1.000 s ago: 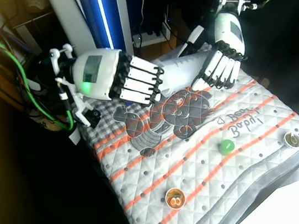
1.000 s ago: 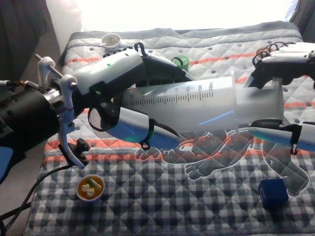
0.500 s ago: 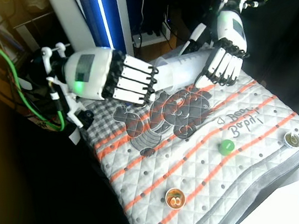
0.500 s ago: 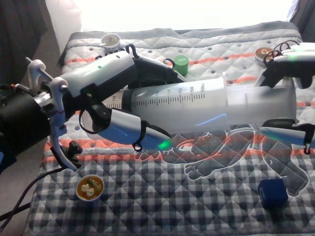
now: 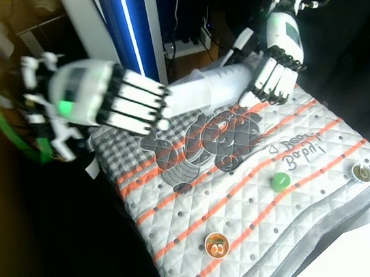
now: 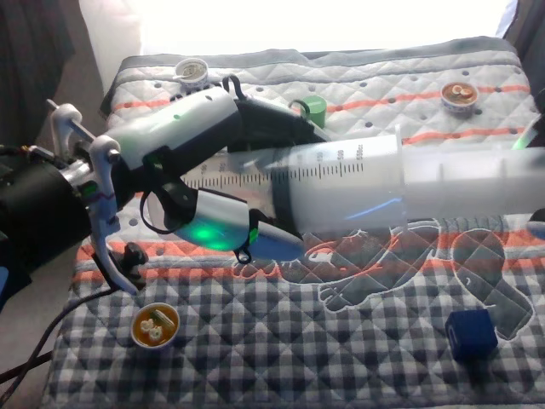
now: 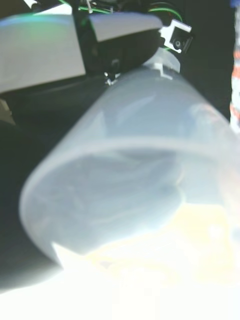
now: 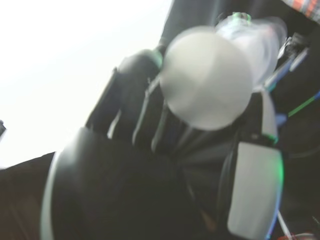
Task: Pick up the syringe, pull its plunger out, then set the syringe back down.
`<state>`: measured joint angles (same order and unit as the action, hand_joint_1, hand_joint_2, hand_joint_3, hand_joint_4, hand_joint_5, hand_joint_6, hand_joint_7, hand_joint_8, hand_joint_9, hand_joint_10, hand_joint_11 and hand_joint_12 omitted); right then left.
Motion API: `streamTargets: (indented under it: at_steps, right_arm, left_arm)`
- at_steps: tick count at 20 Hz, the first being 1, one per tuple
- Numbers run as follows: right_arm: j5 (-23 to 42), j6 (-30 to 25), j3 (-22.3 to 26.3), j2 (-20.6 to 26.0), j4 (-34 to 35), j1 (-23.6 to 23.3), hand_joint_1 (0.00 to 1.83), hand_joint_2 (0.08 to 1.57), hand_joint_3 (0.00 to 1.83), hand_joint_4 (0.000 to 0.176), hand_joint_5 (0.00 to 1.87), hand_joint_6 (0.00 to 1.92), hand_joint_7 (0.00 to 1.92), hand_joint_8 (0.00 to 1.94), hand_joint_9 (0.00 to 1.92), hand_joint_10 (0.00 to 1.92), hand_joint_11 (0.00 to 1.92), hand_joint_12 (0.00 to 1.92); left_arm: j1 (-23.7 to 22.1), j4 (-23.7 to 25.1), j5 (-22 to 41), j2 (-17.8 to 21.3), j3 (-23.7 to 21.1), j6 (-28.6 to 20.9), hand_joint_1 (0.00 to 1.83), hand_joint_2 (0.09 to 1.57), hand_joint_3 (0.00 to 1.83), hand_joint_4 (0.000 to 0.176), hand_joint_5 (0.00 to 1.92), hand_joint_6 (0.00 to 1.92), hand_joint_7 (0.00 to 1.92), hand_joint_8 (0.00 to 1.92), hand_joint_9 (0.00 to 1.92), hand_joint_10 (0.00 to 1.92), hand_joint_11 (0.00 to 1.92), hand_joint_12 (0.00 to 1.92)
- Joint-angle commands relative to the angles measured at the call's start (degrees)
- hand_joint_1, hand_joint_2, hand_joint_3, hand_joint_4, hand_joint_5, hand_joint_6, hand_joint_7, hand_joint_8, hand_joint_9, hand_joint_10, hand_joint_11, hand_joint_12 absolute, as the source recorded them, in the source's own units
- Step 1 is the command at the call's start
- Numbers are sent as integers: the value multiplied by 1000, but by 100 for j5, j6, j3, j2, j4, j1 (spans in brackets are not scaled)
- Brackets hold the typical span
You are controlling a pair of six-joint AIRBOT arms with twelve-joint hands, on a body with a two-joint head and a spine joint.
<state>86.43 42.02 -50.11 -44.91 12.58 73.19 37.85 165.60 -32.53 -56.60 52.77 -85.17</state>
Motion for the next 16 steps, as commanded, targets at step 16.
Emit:
streamTargets:
  at_steps: [16]
  right_arm:
    - [937, 350, -110, 343, 1571, 246, 1231, 1207, 0, 0, 832, 1038, 830, 1516, 759, 1804, 732, 1921]
  left_arm:
    - [24, -349, -850, 138, 83, -143, 1217, 1189, 0, 0, 980, 990, 692, 1458, 540, 1525, 407, 1921]
